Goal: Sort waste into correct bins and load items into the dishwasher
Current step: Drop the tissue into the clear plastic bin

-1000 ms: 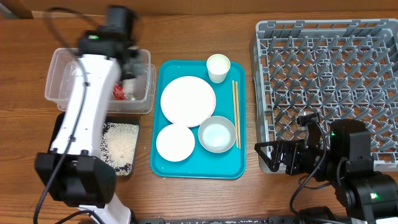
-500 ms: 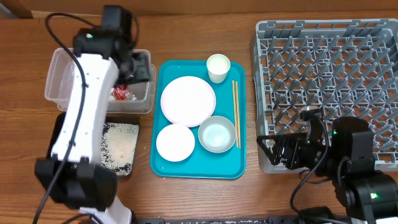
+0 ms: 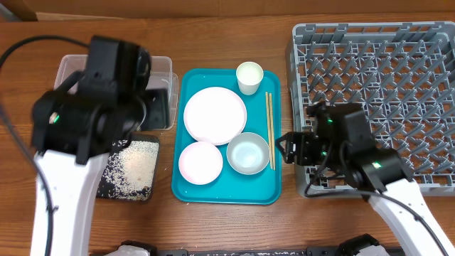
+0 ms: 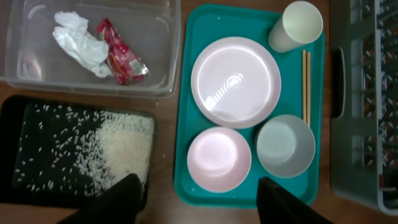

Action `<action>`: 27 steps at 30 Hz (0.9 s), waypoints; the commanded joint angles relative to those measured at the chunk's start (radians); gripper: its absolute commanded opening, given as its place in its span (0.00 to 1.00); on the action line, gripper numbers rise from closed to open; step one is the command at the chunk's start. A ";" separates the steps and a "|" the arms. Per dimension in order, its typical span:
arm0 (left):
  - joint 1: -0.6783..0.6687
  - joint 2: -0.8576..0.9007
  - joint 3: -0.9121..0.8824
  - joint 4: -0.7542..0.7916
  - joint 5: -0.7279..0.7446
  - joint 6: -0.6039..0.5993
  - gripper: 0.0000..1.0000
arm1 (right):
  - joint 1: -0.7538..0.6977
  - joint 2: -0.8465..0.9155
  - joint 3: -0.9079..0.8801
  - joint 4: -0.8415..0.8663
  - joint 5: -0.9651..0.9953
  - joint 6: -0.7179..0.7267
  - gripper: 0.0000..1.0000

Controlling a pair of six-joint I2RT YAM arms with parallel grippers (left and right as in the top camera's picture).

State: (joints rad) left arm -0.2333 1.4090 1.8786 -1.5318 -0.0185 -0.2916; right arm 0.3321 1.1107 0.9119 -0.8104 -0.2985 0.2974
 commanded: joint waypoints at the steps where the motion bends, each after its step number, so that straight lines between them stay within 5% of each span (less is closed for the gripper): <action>1: 0.003 -0.047 0.015 -0.043 -0.008 0.024 0.53 | 0.011 0.010 0.025 0.024 0.025 0.029 0.87; 14: 0.003 -0.237 -0.047 -0.105 -0.039 0.014 0.54 | 0.011 -0.253 0.026 0.024 0.101 0.048 1.00; 19: 0.004 -0.295 -0.083 -0.105 -0.068 0.014 0.66 | 0.011 -0.363 0.026 0.024 0.108 0.048 1.00; 20: 0.004 -0.299 -0.084 -0.106 -0.066 0.014 0.73 | 0.011 -0.368 0.026 0.024 0.107 0.048 1.00; 21: 0.003 -0.301 -0.084 -0.111 -0.059 0.014 1.00 | 0.011 -0.371 0.026 0.024 0.107 0.048 1.00; 27: 0.003 -0.296 -0.084 -0.143 0.030 0.014 1.00 | 0.011 -0.356 0.026 -0.014 0.107 0.047 1.00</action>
State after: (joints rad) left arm -0.2333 1.1126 1.8046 -1.6733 -0.0360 -0.2813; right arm 0.3408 0.7486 0.9134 -0.8131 -0.2035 0.3405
